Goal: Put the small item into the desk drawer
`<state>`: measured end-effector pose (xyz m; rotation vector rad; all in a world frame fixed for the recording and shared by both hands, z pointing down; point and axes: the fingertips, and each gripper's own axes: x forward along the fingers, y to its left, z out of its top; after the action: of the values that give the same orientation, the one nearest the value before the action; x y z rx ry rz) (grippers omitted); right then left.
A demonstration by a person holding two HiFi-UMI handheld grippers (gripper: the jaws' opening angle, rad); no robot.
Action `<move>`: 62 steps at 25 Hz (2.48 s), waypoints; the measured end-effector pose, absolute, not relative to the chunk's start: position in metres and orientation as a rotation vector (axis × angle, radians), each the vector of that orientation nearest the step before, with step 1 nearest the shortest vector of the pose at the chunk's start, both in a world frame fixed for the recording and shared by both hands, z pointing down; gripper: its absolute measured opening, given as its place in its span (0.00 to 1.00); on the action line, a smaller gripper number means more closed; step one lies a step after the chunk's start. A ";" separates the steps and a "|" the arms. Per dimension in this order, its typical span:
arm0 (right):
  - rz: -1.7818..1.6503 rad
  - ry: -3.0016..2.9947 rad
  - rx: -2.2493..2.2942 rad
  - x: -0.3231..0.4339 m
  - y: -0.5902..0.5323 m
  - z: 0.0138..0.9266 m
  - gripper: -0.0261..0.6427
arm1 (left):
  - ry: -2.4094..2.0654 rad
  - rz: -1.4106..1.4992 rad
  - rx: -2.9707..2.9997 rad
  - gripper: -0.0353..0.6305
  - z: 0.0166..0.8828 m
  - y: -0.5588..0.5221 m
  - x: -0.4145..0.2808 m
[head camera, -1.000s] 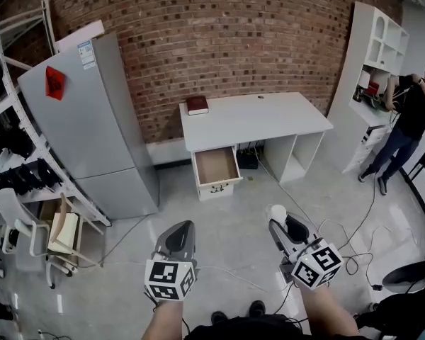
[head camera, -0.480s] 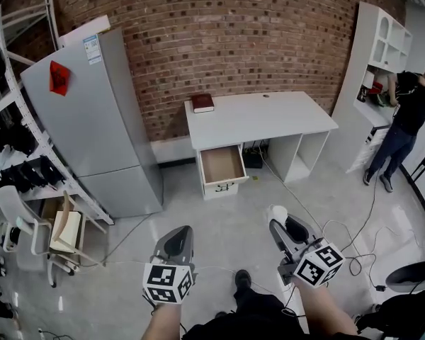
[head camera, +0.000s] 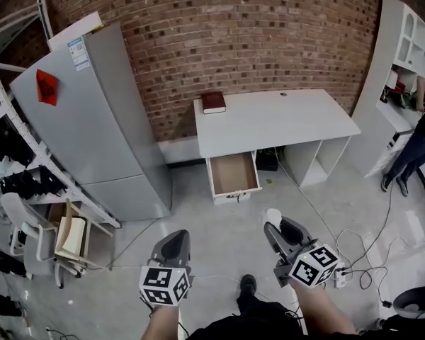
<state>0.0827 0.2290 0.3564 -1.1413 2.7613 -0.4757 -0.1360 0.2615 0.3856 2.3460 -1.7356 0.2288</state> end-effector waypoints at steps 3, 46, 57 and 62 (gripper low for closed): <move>-0.467 2.778 -1.121 0.087 0.179 0.356 0.25 | -1.730 0.263 2.343 0.06 0.385 0.211 -0.127; -0.743 2.917 -1.201 0.009 -0.200 0.441 0.25 | -1.431 0.410 2.387 0.06 0.471 -0.200 -0.141; -0.882 3.148 -1.033 -0.006 -0.228 0.526 0.25 | -1.424 0.410 2.219 0.06 0.537 -0.228 -0.129; -0.943 3.266 -0.962 -0.021 -0.228 0.583 0.25 | -1.448 0.397 2.131 0.06 0.582 -0.227 -0.133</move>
<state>-0.0214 -0.2278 0.5827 -0.9619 3.2659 -0.9427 -0.1333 -0.2272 0.5816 2.1306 -1.4477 0.3973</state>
